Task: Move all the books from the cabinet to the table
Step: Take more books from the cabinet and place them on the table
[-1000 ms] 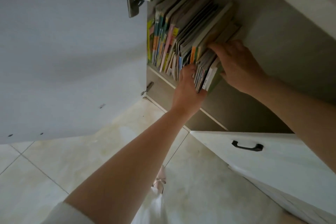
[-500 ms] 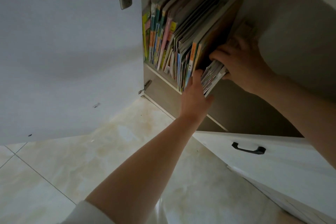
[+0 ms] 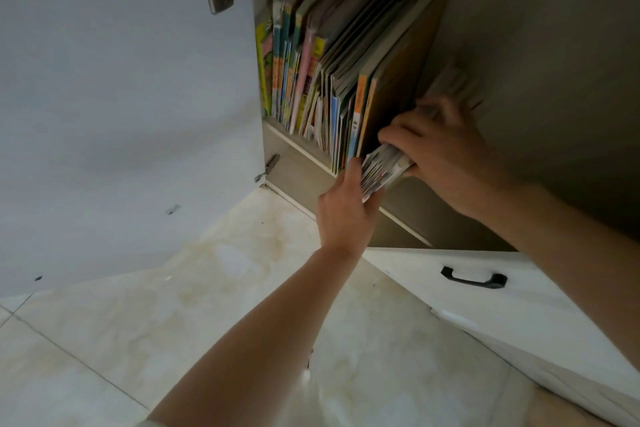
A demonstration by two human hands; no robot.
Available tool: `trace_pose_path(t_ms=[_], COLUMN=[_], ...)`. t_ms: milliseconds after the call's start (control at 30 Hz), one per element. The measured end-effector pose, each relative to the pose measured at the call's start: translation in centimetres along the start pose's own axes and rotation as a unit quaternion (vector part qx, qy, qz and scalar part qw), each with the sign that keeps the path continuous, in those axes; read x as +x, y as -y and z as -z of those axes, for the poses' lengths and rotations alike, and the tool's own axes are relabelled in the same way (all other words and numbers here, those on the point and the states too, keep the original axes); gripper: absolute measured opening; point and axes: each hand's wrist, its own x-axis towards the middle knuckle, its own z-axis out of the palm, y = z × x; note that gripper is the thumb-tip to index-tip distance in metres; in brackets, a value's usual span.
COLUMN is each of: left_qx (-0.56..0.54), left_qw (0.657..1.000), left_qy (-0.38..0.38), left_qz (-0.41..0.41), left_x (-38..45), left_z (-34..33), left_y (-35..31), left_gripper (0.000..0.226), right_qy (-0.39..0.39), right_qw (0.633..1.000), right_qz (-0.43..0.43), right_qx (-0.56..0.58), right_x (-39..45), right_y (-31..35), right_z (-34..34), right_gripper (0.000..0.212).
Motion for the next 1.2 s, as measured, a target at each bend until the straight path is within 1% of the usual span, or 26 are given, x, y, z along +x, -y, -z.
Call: trace_pose_path(t_ms=[67, 167, 267, 367, 433, 467, 533, 600, 633, 700, 733, 767, 800, 833, 867, 900, 933, 1033, 1133, 1200], left_qx=[0.013, 0.009, -0.040, -0.142, -0.171, -0.175, -0.166, -0.158, -0.163, -0.174, -0.171, -0.166, -0.164, -0.167, -0.172, -0.177, -0.181, -0.201, -0.215, -0.206], left_qw=[1.000, 1.000, 0.999, 0.984, 0.976, 0.975, 0.979, 0.983, 0.982, 0.980, 0.981, 0.983, 0.984, 0.984, 0.983, 0.982, 0.981, 0.978, 0.974, 0.976], left_qy=[-0.008, -0.016, 0.014, 0.082, 0.107, 0.104, 0.071, 0.030, 0.020, 0.019, 0.021, 0.022, 0.022, 0.022, 0.024, 0.028, 0.030, 0.045, 0.061, 0.068], left_qz=[0.004, 0.002, 0.027, 0.069, 0.081, 0.086, 0.091, 0.091, 0.094, 0.094, 0.087, 0.078, 0.070, 0.066, 0.063, 0.060, 0.055, 0.035, 0.019, 0.012], left_x=[-1.5, -3.1, -3.5, -3.1, -2.9, -2.8, -2.8, -2.8, -2.7, -2.6, -2.5, -2.4, -2.3, -2.3, -2.2, -2.2, -2.2, -2.0, -1.8, -1.6], left_z=[1.2, 2.5, 3.2, 3.0, 2.5, 2.1, 1.7, 1.4, 1.3, 1.3, 1.4, 1.5, 1.6, 1.6, 1.7, 1.7, 1.8, 2.6, 3.6, 3.9], left_y=[0.8, 1.9, 2.5, 2.3, 2.1, 2.0, 1.8, 1.7, 1.8, 2.0, 2.2, 2.3, 2.5, 2.6, 2.8, 3.0, 3.4, 4.9, 6.0, 6.6], left_gripper=[0.041, 0.038, 0.040, 0.056, 0.069, 0.070, 0.063, 0.054, 0.052, 0.054, 0.056, 0.057, 0.057, 0.057, 0.056, 0.055, 0.054, 0.050, 0.054, 0.057], right_qy=[-0.004, -0.012, -0.018, -0.021, -0.010, -0.007, -0.015, -0.035, -0.047, -0.085, -0.105, -0.113, -0.098, -0.073, -0.048, -0.023, 0.004, 0.070, 0.100, 0.110], right_qw=[1.000, 1.000, 0.999, 1.000, 1.000, 0.999, 0.999, 0.997, 0.997, 0.990, 0.976, 0.952, 0.913, 0.860, 0.806, 0.769, 0.761, 0.777, 0.785, 0.783], right_qz=[0.014, 0.026, 0.033, 0.019, 0.022, 0.029, 0.042, 0.043, 0.024, -0.074, -0.140, -0.209, -0.272, -0.311, -0.324, -0.316, -0.295, -0.240, -0.224, -0.222], right_qx=[-0.007, 0.002, -0.003, 0.006, 0.015, 0.020, 0.031, 0.047, 0.059, 0.089, 0.127, 0.194, 0.289, 0.397, 0.493, 0.555, 0.578, 0.578, 0.569, 0.571], right_x=[-0.9, -2.0, -2.6, -2.6, -2.6, -2.5, -2.4, -2.4, -2.5, -2.8, -2.8, -2.7, -2.4, -2.0, -1.6, -1.4, -1.2, -1.3, -1.4, -1.3], right_y=[1.5, 3.6, 4.7, 4.6, 4.1, 3.9, 3.6, 3.3, 3.0, 1.9, 1.1, 0.3, -0.6, -1.2, -1.7, -2.1, -2.3, -3.2, -3.7, -3.5], right_z=[0.0, -0.1, -0.5, -0.8, -0.8, -0.9, -1.0, -0.9, -0.9, -0.6, -0.7, -1.0, -1.4, -1.8, -2.3, -2.7, -3.1, -4.3, -5.2, -5.4], right_gripper=[0.074, 0.067, 0.069, 0.068, 0.067, 0.066, 0.068, 0.078, 0.087, 0.104, 0.109, 0.113, 0.118, 0.122, 0.124, 0.124, 0.124, 0.125, 0.128, 0.122])
